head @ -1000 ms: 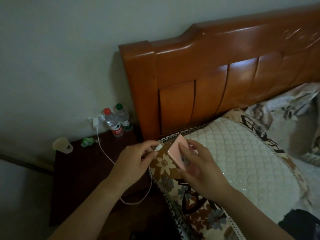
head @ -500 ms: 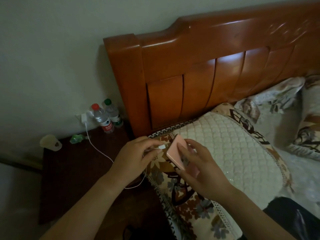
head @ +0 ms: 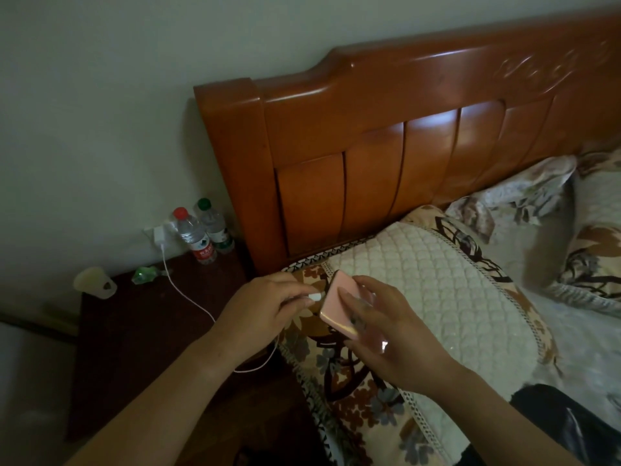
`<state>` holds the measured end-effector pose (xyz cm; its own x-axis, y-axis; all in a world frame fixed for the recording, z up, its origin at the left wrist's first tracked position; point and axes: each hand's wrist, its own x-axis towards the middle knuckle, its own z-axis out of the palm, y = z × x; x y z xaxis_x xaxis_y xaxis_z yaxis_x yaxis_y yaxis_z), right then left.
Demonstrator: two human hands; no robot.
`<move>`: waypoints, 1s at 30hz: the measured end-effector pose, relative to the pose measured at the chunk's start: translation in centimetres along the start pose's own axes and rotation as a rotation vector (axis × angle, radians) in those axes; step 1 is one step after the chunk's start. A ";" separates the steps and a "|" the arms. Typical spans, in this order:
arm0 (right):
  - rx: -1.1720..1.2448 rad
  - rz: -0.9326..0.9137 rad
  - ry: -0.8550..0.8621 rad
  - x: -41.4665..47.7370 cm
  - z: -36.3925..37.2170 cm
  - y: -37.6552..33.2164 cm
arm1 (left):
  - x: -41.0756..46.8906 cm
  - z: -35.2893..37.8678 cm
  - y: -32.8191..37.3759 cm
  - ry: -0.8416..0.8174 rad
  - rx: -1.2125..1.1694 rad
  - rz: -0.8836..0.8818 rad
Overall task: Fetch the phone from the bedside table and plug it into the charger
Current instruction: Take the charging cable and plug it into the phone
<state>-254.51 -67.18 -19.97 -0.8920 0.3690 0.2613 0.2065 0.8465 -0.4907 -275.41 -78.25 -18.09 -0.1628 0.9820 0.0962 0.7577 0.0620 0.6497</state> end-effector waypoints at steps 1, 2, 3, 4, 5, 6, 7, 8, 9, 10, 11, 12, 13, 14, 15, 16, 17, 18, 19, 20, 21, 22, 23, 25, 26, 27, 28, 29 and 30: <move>-0.001 -0.015 -0.010 0.0 0.0 -0.1 | -0.1 0.0 0.1 -0.005 0.007 0.007; -0.005 -0.031 -0.014 0.1 0.0 -0.1 | -0.3 0.0 0.1 -0.005 0.013 0.010; -0.006 -0.041 -0.015 0.1 0.0 -0.2 | -0.4 -0.1 0.1 -0.001 0.017 0.006; -0.003 -0.046 -0.016 0.1 0.0 -0.2 | -0.6 -0.2 0.1 0.005 0.019 -0.004; -0.001 -0.049 -0.016 0.2 0.0 -0.3 | -0.7 -0.3 0.0 0.013 0.018 -0.015; -0.002 -0.050 -0.015 0.2 0.0 -0.3 | -0.8 -0.5 -0.1 0.022 0.017 -0.023; -0.005 -0.051 -0.016 0.2 0.0 -0.4 | -0.9 -0.7 -0.1 0.031 0.017 -0.028; -0.008 -0.053 -0.017 0.2 0.0 -0.4 | -1.0 -0.8 -0.1 0.038 0.015 -0.031; -0.009 -0.056 -0.020 0.2 -0.1 -0.5 | -1.1 -1.0 -0.1 0.042 0.013 -0.032; -0.009 -0.060 -0.023 0.2 -0.1 -0.6 | -1.2 -1.2 0.0 0.044 0.013 -0.032; -0.011 -0.065 -0.028 0.2 -0.1 -0.7 | -1.3 -1.3 0.1 0.042 0.017 -0.031; -0.014 -0.072 -0.032 0.3 0.0 -0.8 | -1.4 -1.5 0.2 0.038 0.025 -0.028; -0.016 -0.079 -0.035 0.3 0.0 -0.9 | -1.5 -1.6 0.3 0.031 0.034 -0.022; -0.016 -0.083 -0.040 0.3 0.1 -0.9 | -1.6 -1.7 0.4 0.024 0.043 -0.017; -0.012 -0.083 -0.046 0.3 0.2 -1.0 | -1.7 -1.7 0.5 0.020 0.049 -0.014; -0.009 -0.083 -0.055 0.3 0.2 -1.1 | -1.8 -1.8 0.6 0.017 0.055 -0.012; -0.016 -0.084 -0.063 0.3 0.3 -1.1 | -1.8 -1.9 0.6 0.013 0.062 -0.011; -0.033 -0.086 -0.071 0.3 0.3 -1.1 | -1.8 -2.0 0.7 0.007 0.072 -0.011; -0.052 -0.087 -0.079 0.3 0.4 -1.1 | -1.7 -2.1 0.8 -0.003 0.086 -0.012; -0.064 -0.086 -0.084 0.2 0.4 -1.1 | -1.6 -2.2 0.8 -0.017 0.100 -0.011; -0.072 -0.082 -0.089 0.2 0.4 -1.1 | -1.5 -2.3 0.8 -0.034 0.116 -0.008; -0.080 -0.080 -0.094 0.2 0.4 -1.1 | -1.4 -2.4 0.8 -0.054 0.137 0.000; -0.088 -0.080 -0.098 0.3 0.3 -1.2 | -1.3 -2.6 0.8 -0.076 0.160 0.010; -0.099 -0.084 -0.108 0.3 0.1 -1.3 | -1.1 -2.9 0.8 -0.113 0.189 0.031; -0.106 -0.086 -0.113 0.3 0.0 -1.4 | -0.9 -3.0 0.8 -0.123 0.188 0.040; -0.114 -0.087 -0.116 0.3 -0.1 -1.4 | -0.8 -3.0 0.8 -0.127 0.181 0.046; -0.122 -0.087 -0.120 0.3 -0.2 -1.5 | -0.8 -3.0 0.8 -0.121 0.174 0.048; -0.127 -0.084 -0.125 0.3 -0.2 -1.5 | -0.8 -3.0 0.9 -0.101 0.164 0.049; -0.128 -0.082 -0.129 0.3 -0.3 -1.6 | -0.9 -2.9 0.9 -0.067 0.151 0.049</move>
<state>-255.03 -68.31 -18.88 -0.9504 0.2513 0.1833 0.1728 0.9165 -0.3607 -276.48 -79.57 -15.40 -0.0843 0.9939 0.0710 0.8508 0.0348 0.5244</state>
